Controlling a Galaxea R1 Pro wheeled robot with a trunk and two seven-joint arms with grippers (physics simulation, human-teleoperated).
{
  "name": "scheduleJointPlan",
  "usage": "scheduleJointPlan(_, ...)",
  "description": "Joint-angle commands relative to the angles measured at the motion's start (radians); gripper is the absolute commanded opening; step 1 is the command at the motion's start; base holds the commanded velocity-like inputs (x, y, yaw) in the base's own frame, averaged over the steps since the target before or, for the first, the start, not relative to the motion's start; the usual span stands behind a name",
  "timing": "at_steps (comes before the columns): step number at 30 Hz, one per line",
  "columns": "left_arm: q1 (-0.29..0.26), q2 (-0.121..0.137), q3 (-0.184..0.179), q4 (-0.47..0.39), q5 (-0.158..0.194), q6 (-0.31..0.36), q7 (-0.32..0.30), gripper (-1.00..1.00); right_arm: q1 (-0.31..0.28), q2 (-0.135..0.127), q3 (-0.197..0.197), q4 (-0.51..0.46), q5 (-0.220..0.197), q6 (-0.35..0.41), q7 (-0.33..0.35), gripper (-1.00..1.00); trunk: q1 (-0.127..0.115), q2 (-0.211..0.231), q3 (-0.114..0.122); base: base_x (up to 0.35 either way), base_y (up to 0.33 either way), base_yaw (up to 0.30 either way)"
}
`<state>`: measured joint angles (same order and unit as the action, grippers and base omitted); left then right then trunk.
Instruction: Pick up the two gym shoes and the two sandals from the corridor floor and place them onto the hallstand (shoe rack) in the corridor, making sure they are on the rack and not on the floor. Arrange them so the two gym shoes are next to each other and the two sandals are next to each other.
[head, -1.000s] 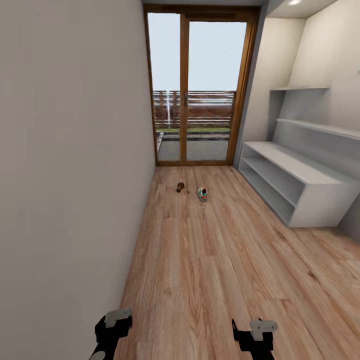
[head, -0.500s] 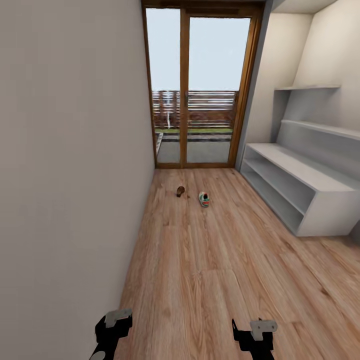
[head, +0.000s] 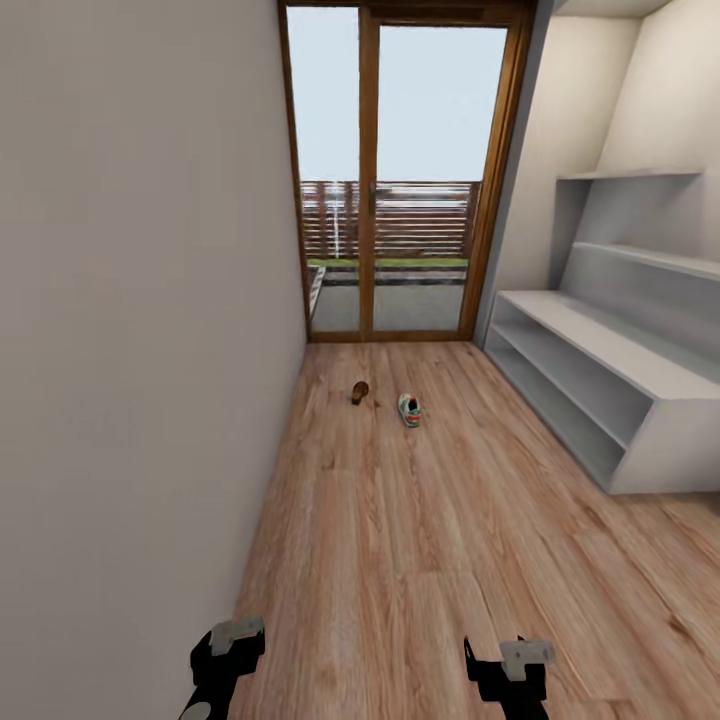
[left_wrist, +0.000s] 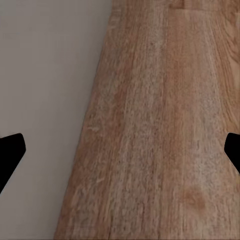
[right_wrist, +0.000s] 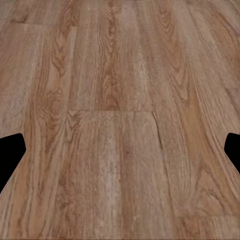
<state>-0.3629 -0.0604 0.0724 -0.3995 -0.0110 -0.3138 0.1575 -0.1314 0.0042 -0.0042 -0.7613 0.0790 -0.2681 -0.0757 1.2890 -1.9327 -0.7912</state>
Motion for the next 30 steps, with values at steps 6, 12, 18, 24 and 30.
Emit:
scheduleJointPlan(6, -0.001, -0.001, 0.005, 0.001, -0.001, -0.004, -0.001, 1.0, -0.001, 0.0, 0.0, 0.0, 0.008, -0.002, -0.006, 1.0, 0.0, 0.0, -0.001, 0.338, -0.106, 0.0)
scheduleJointPlan(12, -0.001, 0.0, 0.006, 0.001, -0.001, -0.004, -0.001, 1.0, -0.001, 0.0, 0.0, 0.0, 0.008, -0.002, -0.006, 1.0, 0.0, 0.0, -0.001, 0.338, -0.127, 0.0)
scheduleJointPlan(18, -0.001, 0.0, 0.006, 0.001, -0.001, -0.004, -0.001, 1.0, -0.001, 0.0, 0.0, 0.0, 0.008, -0.002, -0.006, 1.0, 0.0, 0.0, -0.001, 0.338, -0.133, 0.0)
scheduleJointPlan(24, -0.001, 0.001, 0.006, 0.001, -0.001, -0.004, -0.001, 1.0, -0.001, 0.0, 0.0, 0.0, 0.008, -0.002, -0.006, 1.0, 0.0, 0.0, -0.001, 0.338, -0.135, 0.0)
scheduleJointPlan(30, -0.001, 0.003, 0.005, 0.001, -0.001, -0.003, -0.001, 1.0, -0.001, 0.0, -0.002, 0.001, 0.008, -0.002, -0.006, 1.0, 0.0, 0.0, -0.001, 0.338, -0.135, 0.0)
